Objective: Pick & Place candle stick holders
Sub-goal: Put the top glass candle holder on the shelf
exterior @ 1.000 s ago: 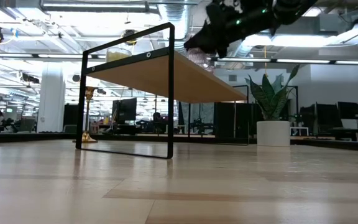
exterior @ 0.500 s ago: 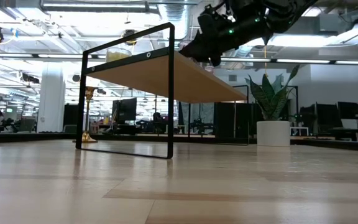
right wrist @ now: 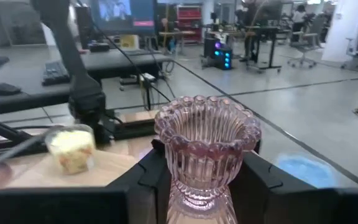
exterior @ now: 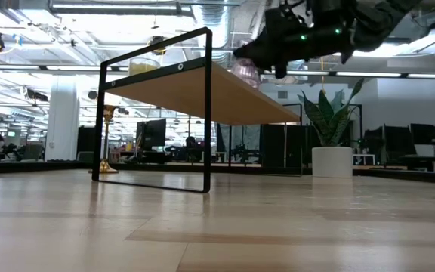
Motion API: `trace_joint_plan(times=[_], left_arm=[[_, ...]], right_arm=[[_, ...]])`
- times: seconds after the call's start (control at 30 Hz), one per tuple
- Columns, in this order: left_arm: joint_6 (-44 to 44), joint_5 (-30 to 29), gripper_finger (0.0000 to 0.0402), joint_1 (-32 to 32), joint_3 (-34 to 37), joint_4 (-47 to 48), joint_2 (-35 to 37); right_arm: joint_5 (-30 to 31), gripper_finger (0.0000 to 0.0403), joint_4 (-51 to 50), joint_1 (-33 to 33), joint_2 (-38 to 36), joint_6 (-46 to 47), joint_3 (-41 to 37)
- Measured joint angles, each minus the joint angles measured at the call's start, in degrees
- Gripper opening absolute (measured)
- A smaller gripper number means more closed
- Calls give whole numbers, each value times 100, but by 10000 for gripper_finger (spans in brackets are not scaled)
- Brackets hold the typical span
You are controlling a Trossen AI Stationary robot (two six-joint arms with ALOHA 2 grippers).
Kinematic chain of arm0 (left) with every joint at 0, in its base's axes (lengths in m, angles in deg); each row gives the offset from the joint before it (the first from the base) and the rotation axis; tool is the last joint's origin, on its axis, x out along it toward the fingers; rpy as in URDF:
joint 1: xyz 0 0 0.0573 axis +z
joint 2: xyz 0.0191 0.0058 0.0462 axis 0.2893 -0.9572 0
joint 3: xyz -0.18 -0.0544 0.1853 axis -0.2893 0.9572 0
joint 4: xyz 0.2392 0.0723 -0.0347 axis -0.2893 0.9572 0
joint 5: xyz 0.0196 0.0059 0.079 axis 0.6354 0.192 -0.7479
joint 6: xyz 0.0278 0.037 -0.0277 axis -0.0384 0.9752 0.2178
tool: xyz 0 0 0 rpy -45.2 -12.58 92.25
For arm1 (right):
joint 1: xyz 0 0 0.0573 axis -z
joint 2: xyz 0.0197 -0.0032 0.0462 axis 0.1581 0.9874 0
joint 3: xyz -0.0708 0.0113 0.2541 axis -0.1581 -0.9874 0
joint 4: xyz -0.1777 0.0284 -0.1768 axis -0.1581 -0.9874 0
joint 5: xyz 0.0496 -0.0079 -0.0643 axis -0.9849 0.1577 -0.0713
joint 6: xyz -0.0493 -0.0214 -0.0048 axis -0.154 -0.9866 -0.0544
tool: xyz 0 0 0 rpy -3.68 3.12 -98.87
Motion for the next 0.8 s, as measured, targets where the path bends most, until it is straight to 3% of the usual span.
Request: trace_joint_plan(times=[0.8], left_arm=[[-2, -72, 289, -1, 0, -61, -2]], right_arm=[[-55, 109, 352, 134, 455, -299, -82]])
